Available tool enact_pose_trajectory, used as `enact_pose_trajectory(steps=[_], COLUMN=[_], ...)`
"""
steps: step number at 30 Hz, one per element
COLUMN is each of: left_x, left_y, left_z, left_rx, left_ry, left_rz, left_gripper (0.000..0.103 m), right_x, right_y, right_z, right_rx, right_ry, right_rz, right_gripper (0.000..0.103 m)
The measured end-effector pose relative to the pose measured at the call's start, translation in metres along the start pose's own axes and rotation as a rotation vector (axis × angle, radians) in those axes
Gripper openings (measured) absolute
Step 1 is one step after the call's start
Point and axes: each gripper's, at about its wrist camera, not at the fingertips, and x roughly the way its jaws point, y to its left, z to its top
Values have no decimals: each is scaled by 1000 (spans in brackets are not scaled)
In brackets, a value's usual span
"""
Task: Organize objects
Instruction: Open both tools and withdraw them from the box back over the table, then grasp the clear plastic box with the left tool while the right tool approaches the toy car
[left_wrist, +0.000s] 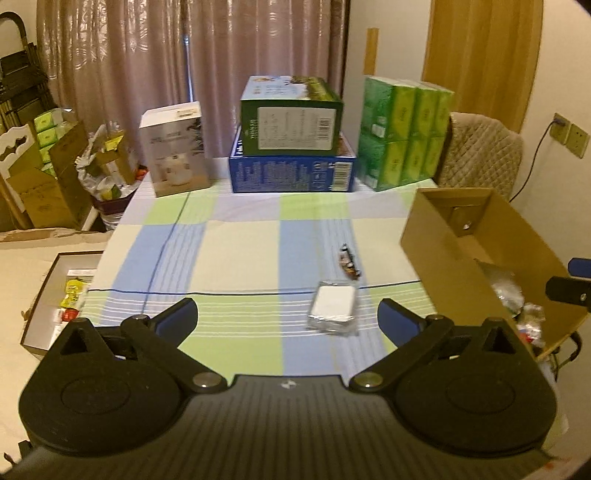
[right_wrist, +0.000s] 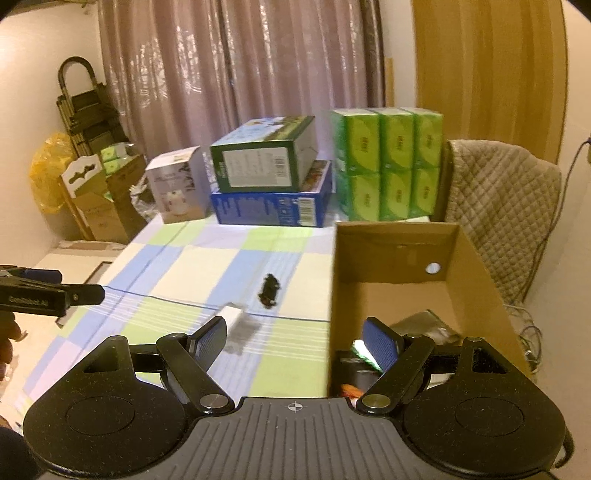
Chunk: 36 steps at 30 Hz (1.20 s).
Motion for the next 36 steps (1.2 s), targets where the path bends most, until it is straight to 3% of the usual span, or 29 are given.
enact_pose_trajectory(steps=[12,17,20,26,33,36], left_x=[49,84,108,154,195,210], left_y=[23,24,19,1,-21,-29], left_z=[-19,-32,-39,-47,-43,-39], left_rx=[12,23,50,136,170,182], left_ry=[79,100,119,117,118,124], left_rz=[-37,-74,-105,-164,-262,-268], left_gripper=[102,102,102,101,93,89], right_x=[52,87,108,149,177,183], right_y=[32,37,34,26,16,11], right_z=[-13,-26,-33,-45,-43,-39], right_rx=[32,56,76,97,89,88], right_ry=[-1,27,47,71,77,64], right_rz=[85,83,67,41,17,7], right_gripper=[77,57,50,44,40,40])
